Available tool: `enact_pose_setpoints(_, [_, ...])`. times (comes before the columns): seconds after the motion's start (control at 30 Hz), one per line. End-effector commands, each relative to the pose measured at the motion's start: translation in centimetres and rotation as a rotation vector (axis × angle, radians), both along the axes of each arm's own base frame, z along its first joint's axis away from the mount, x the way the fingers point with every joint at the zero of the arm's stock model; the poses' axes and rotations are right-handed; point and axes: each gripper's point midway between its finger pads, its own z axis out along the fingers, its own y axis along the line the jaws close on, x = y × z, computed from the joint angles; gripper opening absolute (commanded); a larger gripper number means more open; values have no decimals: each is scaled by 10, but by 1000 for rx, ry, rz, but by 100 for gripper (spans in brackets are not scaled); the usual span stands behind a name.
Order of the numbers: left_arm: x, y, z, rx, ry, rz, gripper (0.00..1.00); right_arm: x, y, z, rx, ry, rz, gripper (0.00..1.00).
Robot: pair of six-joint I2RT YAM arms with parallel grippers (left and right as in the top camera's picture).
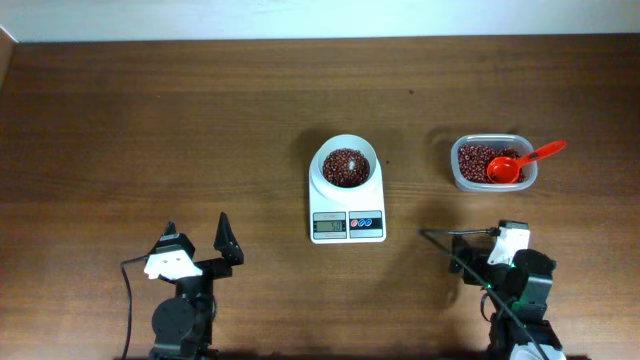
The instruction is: Scoop item into bowl and weigh 50g on scale
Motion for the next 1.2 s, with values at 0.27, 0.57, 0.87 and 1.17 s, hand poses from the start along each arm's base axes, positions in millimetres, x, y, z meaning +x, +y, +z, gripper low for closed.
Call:
enact_pose_setpoints(0.27, [0, 2, -1, 16, 3, 8, 99, -2, 32, 122, -261, -527, 187, 99])
enact_pose_setpoints(0.57, [0, 2, -1, 16, 3, 8, 99, -4, 33, 135, -266, -582, 181, 99])
enact_pose_setpoints(0.87, [0, 2, -1, 16, 3, 8, 99, -4, 33, 135, -266, -582, 181, 99])
enact_pose_setpoints(1.17, [0, 2, -1, 16, 4, 8, 99, -4, 33, 135, -266, -582, 181, 99])
